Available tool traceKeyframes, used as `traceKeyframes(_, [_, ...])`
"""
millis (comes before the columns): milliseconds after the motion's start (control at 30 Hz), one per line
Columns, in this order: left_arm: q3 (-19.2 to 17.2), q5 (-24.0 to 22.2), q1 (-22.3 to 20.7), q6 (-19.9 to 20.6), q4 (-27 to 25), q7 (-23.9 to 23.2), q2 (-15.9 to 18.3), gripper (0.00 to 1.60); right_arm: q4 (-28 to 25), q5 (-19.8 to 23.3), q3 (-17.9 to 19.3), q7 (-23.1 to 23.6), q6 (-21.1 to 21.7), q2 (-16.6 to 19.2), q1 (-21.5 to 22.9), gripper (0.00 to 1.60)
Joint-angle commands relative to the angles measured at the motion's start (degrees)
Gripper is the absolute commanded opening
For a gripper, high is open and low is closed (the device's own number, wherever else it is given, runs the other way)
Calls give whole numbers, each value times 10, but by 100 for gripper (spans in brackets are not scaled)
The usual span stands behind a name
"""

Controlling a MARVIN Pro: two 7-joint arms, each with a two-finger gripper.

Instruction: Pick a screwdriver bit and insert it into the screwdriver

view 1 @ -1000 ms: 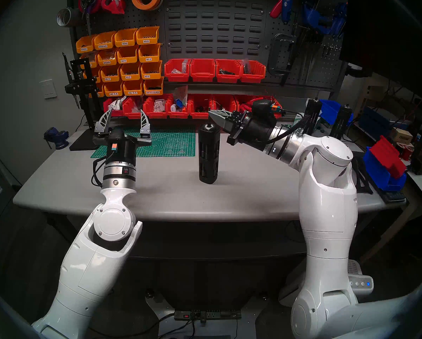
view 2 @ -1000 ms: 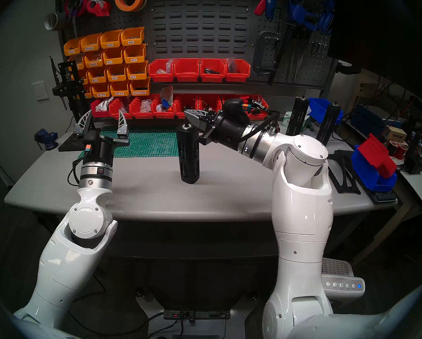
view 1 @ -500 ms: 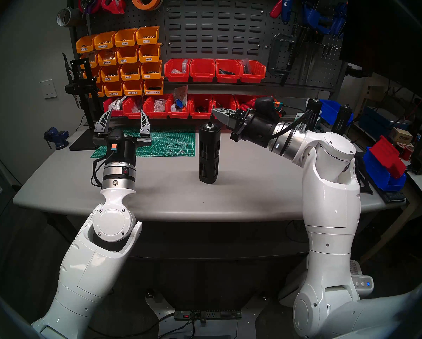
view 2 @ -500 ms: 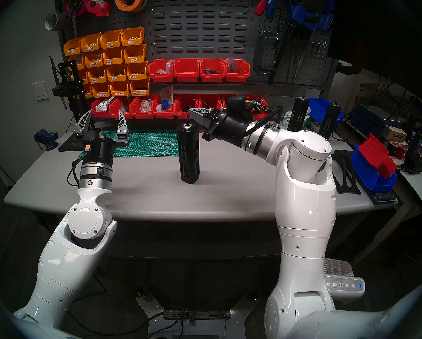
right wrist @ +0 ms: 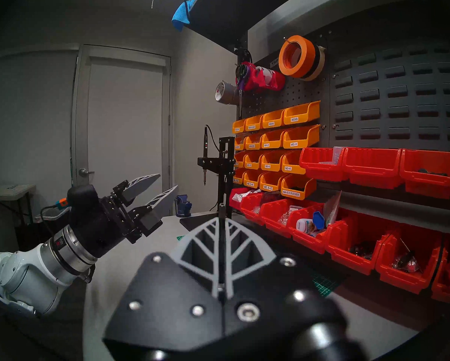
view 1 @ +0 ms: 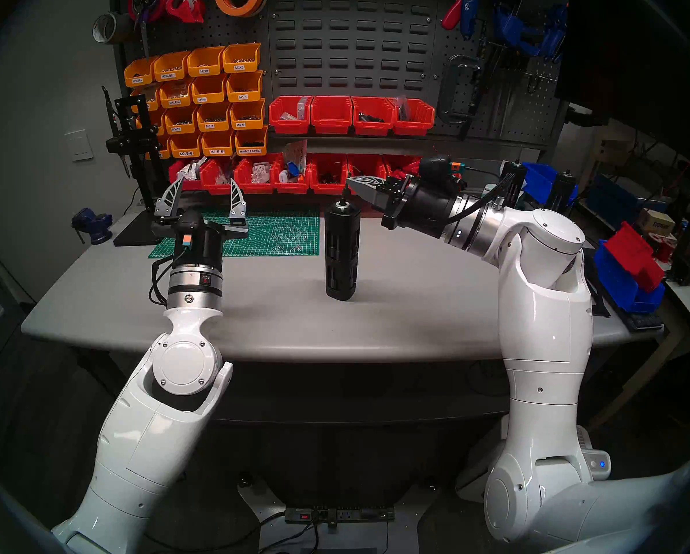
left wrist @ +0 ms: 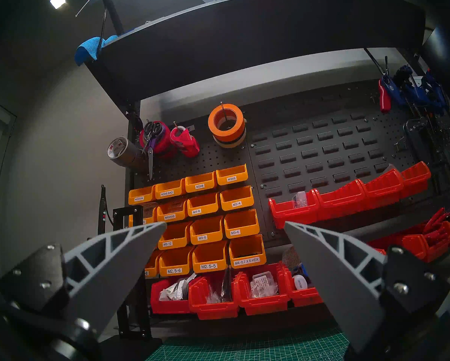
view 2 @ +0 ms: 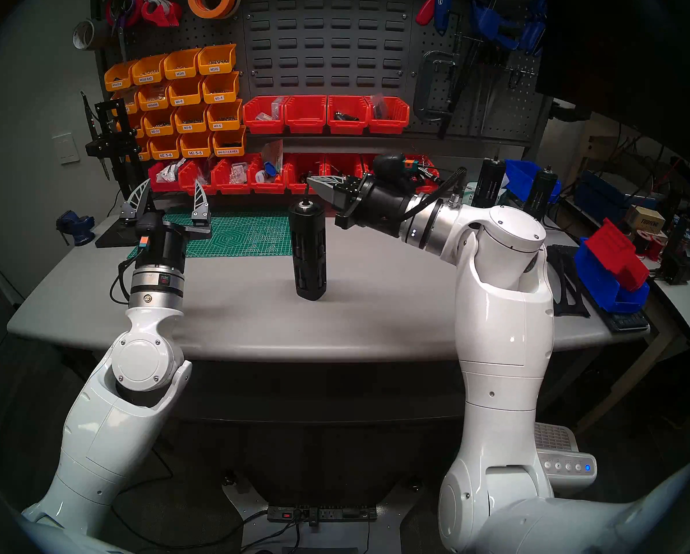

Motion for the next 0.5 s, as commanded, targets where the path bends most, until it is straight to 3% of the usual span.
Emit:
traceKeyframes(0, [-1,3,-14,-4,-17,3,-3,160,6,-1,-8,12,4,13,41,0])
traceKeyframes(467, [-1,5,-11,-3,-19,5,-3,160,32,-7,-15,15,7,24,68,0])
